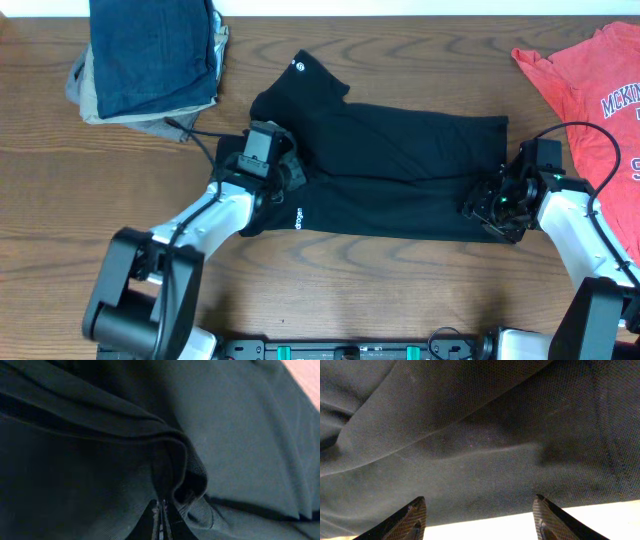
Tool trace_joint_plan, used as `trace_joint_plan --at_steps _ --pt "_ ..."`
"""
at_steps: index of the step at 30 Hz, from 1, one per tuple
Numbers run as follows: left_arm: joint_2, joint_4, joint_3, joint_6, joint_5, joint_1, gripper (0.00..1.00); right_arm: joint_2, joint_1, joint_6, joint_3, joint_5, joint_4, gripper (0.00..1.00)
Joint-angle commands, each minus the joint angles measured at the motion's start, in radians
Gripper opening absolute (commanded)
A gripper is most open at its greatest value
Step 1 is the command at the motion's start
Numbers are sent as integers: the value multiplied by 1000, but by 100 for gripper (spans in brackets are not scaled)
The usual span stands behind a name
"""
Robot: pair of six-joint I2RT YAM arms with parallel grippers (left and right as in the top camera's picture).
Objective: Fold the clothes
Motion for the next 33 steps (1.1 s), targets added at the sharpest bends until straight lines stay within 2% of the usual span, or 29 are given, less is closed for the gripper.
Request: trace_joint_plan --at_steps 1,12,18,24,28,33 --pt "53 30 -9 7 0 -23 6 -14 8 -17 16 11 -9 66" --pt "86 129 -9 -2 -1 -36 6 -14 8 -17 16 11 -15 66" --pt "144 246 -9 -2 0 -37 6 -14 8 -17 16 11 -22 66" --pt "114 345 -6 29 39 -34 6 -14 8 -17 16 11 -28 66" --pt "10 318 -5 63 79 -32 7 -14 8 -18 16 11 -33 66" --pt "-149 172 -6 111 39 -5 9 -14 8 -17 16 11 -31 66"
